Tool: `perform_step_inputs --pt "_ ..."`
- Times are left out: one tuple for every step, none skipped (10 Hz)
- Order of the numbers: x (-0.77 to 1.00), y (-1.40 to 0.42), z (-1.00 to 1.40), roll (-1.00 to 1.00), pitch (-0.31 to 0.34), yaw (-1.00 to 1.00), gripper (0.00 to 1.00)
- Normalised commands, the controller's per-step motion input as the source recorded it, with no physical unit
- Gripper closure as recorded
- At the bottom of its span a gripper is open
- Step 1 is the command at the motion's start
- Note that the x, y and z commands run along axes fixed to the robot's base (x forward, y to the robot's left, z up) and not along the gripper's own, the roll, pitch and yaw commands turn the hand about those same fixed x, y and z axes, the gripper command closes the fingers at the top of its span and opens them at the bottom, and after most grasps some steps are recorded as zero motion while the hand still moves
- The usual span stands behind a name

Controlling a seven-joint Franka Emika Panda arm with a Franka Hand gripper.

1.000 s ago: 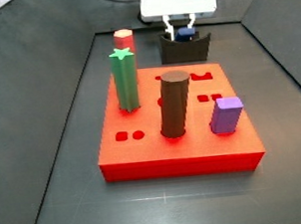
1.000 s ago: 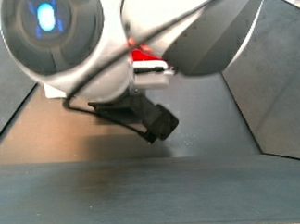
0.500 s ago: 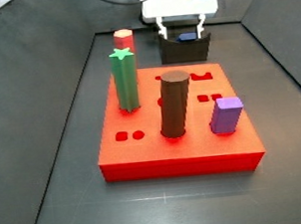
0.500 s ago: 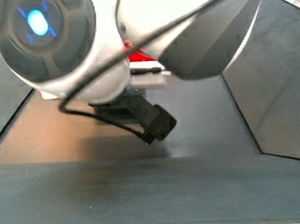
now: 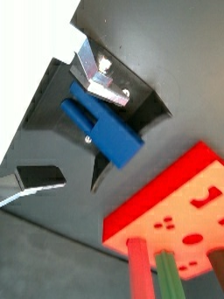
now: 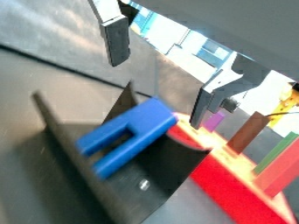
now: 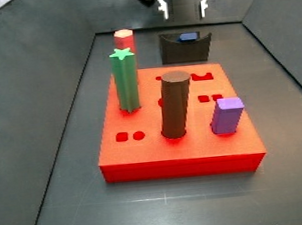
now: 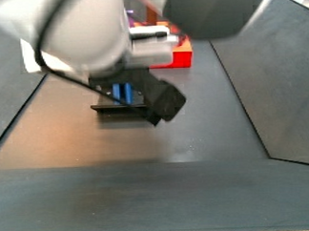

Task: Pick up the square-circle object. Move up. Place the square-circle object on the fixture. Regrasp the square-circle object. Rotate the square-circle object. Move to above the board. Insert the square-circle object.
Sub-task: Regrasp the square-circle object.

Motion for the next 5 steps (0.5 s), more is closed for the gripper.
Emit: perform_step_inputs --pt "-0.03 0.00 0.51 0.05 0.087 -0.06 0.00" --pt "-0.03 0.00 0.34 0.05 0.076 -0.06 0.00" --pt "-0.08 -1.00 0.99 1.00 0.063 -0.01 0.00" --pt "-0.08 -1.00 0.91 1.00 0.059 -0.01 0.00" --pt "-0.09 -1.00 0.89 1.00 0.052 -0.01 0.00"
